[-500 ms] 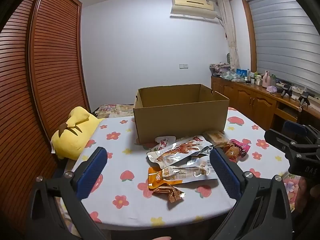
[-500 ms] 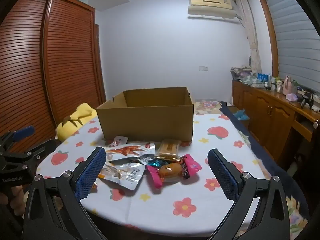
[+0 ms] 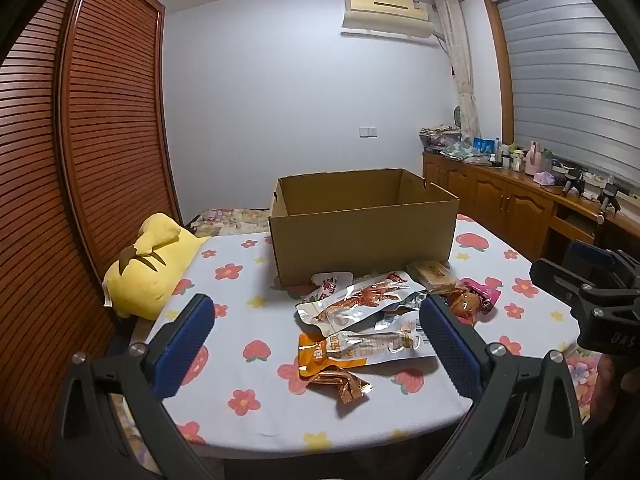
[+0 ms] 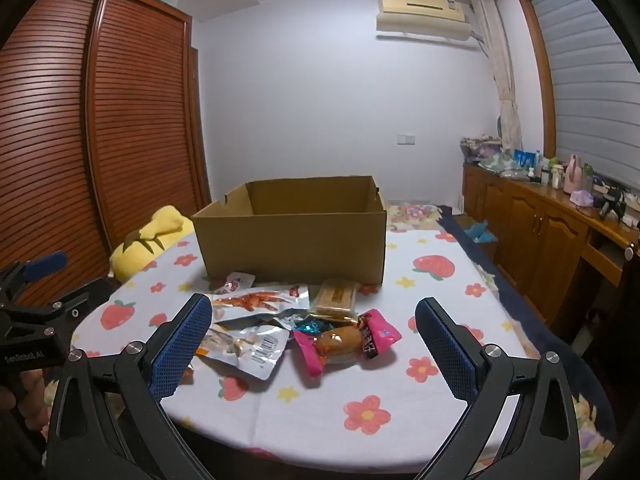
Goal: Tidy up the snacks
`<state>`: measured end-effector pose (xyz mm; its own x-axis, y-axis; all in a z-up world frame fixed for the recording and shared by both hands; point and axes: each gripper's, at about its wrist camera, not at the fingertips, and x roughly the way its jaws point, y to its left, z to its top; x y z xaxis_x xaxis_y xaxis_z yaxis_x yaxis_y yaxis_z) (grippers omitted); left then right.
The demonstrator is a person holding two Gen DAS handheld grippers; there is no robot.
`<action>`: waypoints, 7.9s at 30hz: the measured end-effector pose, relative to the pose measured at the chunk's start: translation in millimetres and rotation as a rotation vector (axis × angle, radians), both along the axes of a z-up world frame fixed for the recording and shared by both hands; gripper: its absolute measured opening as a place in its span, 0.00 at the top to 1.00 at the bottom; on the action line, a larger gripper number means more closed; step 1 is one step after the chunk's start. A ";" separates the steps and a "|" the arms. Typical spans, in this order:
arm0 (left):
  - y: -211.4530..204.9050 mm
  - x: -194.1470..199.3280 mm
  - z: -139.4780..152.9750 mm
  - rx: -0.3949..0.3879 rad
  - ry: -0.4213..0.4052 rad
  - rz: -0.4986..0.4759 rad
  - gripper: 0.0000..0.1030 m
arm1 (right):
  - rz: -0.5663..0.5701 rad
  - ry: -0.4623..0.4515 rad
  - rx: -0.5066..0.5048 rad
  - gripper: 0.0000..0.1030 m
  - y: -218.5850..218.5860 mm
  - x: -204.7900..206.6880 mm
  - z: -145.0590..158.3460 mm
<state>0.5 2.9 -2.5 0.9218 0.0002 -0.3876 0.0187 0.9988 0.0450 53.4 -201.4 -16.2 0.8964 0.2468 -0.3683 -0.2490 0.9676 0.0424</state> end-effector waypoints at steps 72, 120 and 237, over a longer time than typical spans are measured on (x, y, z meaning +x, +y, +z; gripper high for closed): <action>2.3 -6.6 10.1 -0.004 0.012 -0.001 0.00 | -0.001 -0.007 -0.003 0.00 -1.8 -4.4 9.0; 30.5 76.5 -111.9 -0.237 0.422 -0.114 0.63 | 0.043 0.327 -0.032 0.16 -18.8 85.2 -80.6; 5.1 167.8 21.2 -0.096 0.188 -0.216 0.68 | 0.249 0.203 -0.024 0.63 3.8 160.3 26.3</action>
